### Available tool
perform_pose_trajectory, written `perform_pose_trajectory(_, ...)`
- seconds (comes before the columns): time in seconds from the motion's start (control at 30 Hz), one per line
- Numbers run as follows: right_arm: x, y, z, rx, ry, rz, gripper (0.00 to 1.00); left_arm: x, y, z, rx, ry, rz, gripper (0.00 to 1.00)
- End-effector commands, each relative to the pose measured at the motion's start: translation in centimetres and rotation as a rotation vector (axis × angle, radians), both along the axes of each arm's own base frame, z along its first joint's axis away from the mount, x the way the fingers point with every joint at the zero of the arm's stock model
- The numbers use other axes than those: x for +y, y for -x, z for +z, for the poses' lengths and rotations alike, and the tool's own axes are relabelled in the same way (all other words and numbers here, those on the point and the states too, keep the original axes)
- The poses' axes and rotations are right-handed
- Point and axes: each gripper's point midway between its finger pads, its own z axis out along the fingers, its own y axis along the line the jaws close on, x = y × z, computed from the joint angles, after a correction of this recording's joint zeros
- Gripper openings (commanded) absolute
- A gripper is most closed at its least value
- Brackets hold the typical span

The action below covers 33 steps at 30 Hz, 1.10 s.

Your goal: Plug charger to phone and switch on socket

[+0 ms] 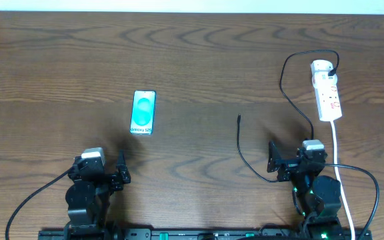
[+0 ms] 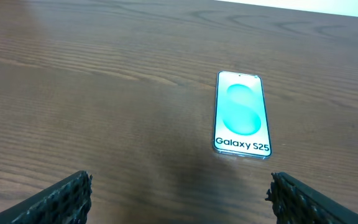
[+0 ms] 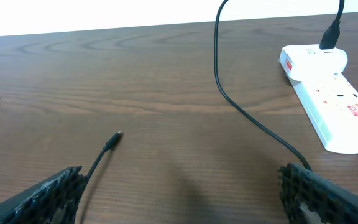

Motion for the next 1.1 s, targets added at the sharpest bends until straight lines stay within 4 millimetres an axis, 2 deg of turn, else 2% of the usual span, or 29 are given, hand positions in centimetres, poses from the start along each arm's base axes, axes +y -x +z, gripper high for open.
perform_pose_trajectory(0.0,-0.3,0.0,-0.1,0.002,-0.003,-0.018,0.99,-0.6,0.1,-0.8,0.022,-0.001,-0.040,0.92)
perform_pose_trajectory(0.13,-0.3,0.0,-0.1,0.002,-0.003,-0.018,0.99,-2.2,0.0,-0.1,-0.006,0.031,-0.128,0.92)
perform_pose_trajectory(0.23,-0.3,0.0,-0.1,0.002,-0.003,-0.018,0.99,-2.5,0.0,0.8,-0.024,0.038,-0.144,0.92)
perform_pose_trajectory(0.43,-0.3,0.0,-0.1,0.002,-0.003,-0.018,0.99,-2.5,-0.1,4.9,-0.040,0.038,-0.144,0.92)
perform_pose_trajectory(0.57,-0.3,0.0,-0.1,0.003,-0.003,-0.018,0.99,-2.5,-1.4,8.0,0.020,0.047,-0.146,0.92)
perform_pose_trajectory(0.7,-0.3,0.0,-0.1,0.002,-0.003,-0.018,0.99,-2.5,-3.9,10.6,0.173,0.069,-0.150,0.92)
perform_pose_trajectory(0.87,-0.3,0.0,-0.1,0.002,-0.003,-0.018,0.99,-3.2,-7.2,11.9,0.402,0.124,-0.185,0.92)
perform_pose_trajectory(0.97,-0.3,0.0,-0.1,0.002,-0.003,-0.018,0.99,-4.0,-8.8,11.4,0.587,0.186,-0.215,0.92)
perform_pose_trajectory(1.07,-0.3,0.0,-0.1,0.002,-0.003,-0.018,0.99,-4.2,-9.7,9.6,0.767,0.229,-0.214,0.92)
